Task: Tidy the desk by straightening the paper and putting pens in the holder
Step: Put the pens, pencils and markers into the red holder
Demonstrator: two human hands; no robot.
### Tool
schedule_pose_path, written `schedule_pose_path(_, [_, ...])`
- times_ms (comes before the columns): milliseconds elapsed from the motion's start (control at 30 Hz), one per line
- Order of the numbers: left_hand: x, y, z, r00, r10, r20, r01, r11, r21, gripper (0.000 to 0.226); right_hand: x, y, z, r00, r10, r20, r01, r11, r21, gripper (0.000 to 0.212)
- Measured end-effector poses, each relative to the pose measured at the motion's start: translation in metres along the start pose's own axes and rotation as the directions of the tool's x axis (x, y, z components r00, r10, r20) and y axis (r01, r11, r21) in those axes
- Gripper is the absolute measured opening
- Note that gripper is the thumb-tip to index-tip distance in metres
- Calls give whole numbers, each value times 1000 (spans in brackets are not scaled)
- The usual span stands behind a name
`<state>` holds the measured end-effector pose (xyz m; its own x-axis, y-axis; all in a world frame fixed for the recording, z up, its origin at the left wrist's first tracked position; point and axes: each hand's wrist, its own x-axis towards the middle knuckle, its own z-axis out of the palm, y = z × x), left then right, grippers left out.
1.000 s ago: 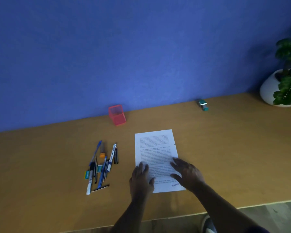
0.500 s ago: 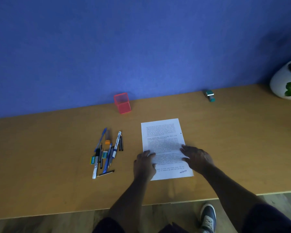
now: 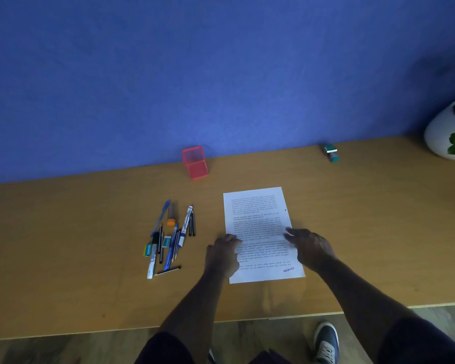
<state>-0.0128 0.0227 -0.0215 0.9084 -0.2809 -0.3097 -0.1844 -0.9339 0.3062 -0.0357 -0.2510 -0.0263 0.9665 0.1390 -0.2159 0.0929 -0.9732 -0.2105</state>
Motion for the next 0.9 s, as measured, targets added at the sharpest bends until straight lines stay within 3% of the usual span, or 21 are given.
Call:
schedule_pose_path(100, [-3, 0, 0, 999, 27, -18, -27, 1000, 12, 48, 0, -3, -1, 1000, -21, -13, 21, 999, -37, 64])
schedule_pose_path(233, [-13, -2, 4, 987, 61, -150, -59, 998, 20, 35, 2, -14, 0, 992, -51, -117, 46, 998, -37, 49])
schedule_pose_path(367, [-25, -9, 5, 965, 10, -262, -16, 1000, -23, 27, 6, -37, -1, 959, -175, -223, 177, 984, -10, 46])
schedule_pose_path(533, [-34, -33, -10, 931, -172, -323, 110, 973, -201, 8, 24, -84, -8, 957, -248, -153, 250, 968, -5, 48])
schedule_pose_path(800, [-35, -98, -40, 805, -476, -356, 351, 864, -360, 14, 52, -156, -2, 908, -407, -99, 409, 913, 3, 51])
schedule_pose_path(900, [-41, -117, -42, 773, -539, -335, 409, 827, -386, 9, 67, -178, 3, 896, -444, 15, 444, 896, -10, 55])
